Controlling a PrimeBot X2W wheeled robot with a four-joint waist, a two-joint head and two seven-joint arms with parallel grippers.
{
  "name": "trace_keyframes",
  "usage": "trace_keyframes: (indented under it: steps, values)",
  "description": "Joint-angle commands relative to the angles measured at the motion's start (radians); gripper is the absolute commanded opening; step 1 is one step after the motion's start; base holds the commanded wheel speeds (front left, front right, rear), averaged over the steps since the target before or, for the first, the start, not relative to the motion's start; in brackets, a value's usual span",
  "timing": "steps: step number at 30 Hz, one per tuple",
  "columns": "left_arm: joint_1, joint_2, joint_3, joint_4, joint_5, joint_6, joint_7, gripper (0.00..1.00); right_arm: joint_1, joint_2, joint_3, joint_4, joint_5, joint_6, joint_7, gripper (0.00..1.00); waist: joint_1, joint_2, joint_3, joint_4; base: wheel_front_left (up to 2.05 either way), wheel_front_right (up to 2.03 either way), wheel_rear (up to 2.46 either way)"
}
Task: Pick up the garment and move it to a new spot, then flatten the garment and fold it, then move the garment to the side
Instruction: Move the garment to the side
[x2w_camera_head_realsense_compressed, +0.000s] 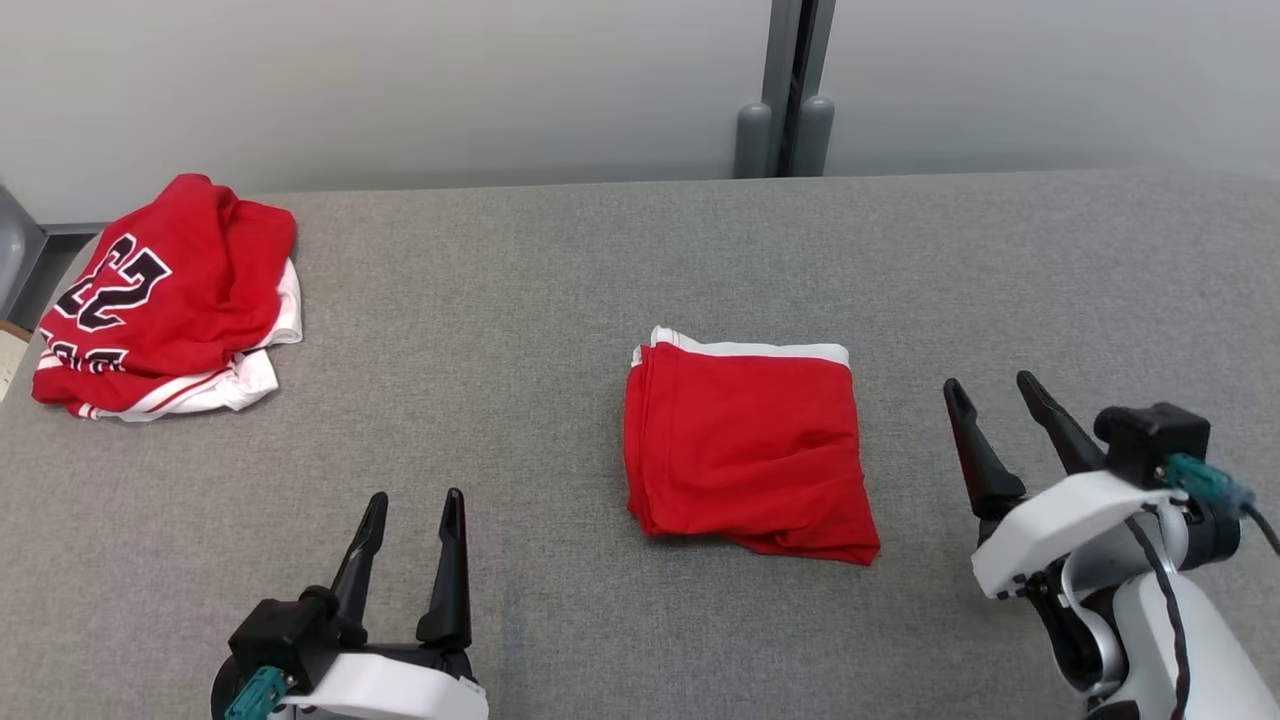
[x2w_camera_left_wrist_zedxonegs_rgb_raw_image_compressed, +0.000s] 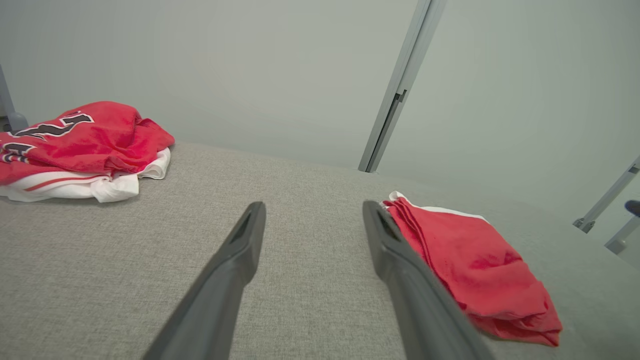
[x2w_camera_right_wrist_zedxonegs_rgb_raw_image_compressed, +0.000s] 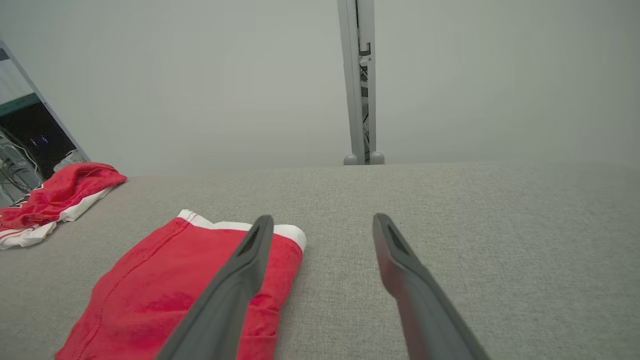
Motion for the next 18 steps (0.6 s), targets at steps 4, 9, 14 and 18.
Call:
trace_keyframes:
  steps: [4, 9, 14, 18]
  values:
    - [-0.034, 0.002, -0.01, 0.007, -0.011, -0.006, -0.005, 1.0, -0.078, -0.066, 0.066, 0.061, 0.068, 0.0, 0.146, 1.0, 0.0, 0.0, 0.021, 0.022, 0.0, 0.0, 0.0]
    - [-0.052, 0.002, -0.028, 0.01, -0.023, -0.005, -0.005, 1.0, -0.148, -0.122, 0.15, 0.147, 0.188, 0.0, 0.297, 1.0, 0.0, 0.0, 0.045, 0.052, 0.0, 0.0, 0.0]
    - [-0.07, 0.002, -0.038, 0.011, -0.037, 0.002, -0.005, 1.0, -0.197, -0.161, 0.222, 0.204, 0.288, 0.0, 0.373, 1.0, 0.0, 0.0, 0.069, 0.085, 0.0, 0.0, 0.0]
    - [-0.083, 0.002, -0.042, 0.013, -0.043, 0.003, -0.005, 1.0, -0.227, -0.178, 0.266, 0.244, 0.36, 0.0, 0.418, 1.0, 0.0, 0.0, 0.086, 0.102, 0.0, 0.0, 0.0]
